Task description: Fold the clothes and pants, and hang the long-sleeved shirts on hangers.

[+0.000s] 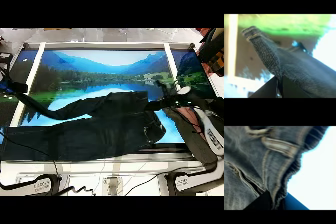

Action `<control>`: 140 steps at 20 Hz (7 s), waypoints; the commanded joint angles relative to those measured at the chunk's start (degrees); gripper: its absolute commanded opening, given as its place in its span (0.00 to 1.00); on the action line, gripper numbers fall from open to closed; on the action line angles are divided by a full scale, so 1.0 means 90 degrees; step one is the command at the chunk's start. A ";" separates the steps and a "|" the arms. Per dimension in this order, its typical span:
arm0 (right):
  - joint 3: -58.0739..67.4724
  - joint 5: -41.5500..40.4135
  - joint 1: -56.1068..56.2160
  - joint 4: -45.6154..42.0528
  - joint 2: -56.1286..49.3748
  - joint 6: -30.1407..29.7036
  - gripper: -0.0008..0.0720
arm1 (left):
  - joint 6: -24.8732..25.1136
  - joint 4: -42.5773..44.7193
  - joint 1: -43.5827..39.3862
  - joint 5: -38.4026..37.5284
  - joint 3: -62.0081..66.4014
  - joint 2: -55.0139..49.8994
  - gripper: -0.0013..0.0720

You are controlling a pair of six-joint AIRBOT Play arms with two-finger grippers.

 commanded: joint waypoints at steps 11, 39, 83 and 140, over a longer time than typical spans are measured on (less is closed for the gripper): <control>-0.2441 -0.0041 -0.1314 -0.0763 0.2511 0.0821 0.06 | 0.0437 -0.0444 0.0185 -0.0617 0.0005 -0.0784 0.05; -0.2438 -0.0187 -0.1314 -0.0763 0.2511 0.0818 0.06 | 0.2560 -0.0979 0.0148 0.0680 -0.0262 -0.0653 0.05; -0.2438 -0.1469 -0.1314 0.0236 0.2511 0.0935 0.06 | 0.0345 -0.6127 0.3145 0.1605 0.0466 -0.2317 0.05; -0.1256 -0.1015 -0.1321 -0.0797 0.2880 0.1773 0.85 | 0.4250 -0.4665 0.4104 -0.0119 -0.2730 -0.1605 0.32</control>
